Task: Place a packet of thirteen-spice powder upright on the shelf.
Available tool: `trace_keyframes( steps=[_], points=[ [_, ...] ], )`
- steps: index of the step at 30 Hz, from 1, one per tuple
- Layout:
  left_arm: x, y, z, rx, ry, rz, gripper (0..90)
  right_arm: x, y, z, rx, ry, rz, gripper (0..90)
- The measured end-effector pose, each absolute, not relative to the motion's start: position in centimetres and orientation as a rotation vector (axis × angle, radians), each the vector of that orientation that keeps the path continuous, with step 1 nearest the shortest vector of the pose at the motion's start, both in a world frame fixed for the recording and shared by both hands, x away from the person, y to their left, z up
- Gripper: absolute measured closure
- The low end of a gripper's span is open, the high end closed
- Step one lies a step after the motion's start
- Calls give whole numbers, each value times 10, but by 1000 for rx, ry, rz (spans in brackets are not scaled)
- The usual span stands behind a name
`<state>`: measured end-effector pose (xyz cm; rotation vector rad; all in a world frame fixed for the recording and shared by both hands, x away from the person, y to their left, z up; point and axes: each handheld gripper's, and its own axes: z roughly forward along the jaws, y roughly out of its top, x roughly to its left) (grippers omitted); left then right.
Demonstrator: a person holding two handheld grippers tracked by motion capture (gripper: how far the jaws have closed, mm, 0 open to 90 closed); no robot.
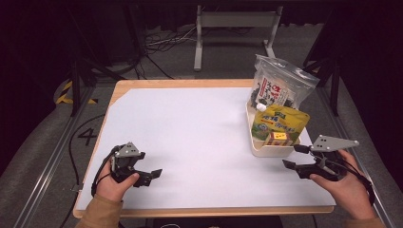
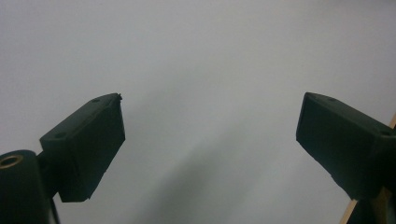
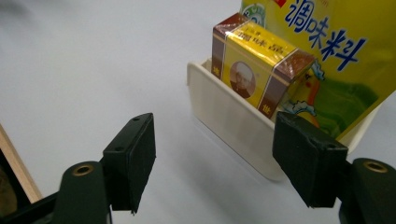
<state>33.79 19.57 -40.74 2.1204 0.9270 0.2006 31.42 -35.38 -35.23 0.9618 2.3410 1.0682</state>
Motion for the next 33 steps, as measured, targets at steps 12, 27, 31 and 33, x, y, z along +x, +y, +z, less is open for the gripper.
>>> trace_keyframes(
  steps=[12,27,31,33],
  points=[
    [337,200,-411,2096,916,214,81,314,-355,-385,1022,2268,1130,292],
    [340,200,-415,2088,906,212,70,326,-352,-416,1073,2288,1103,282],
    [340,200,-415,2085,903,209,69,325,-350,-414,1050,2293,1118,284],
    [340,201,-416,2085,903,211,68,324,-349,-414,1031,2304,1129,286]
  ],
)
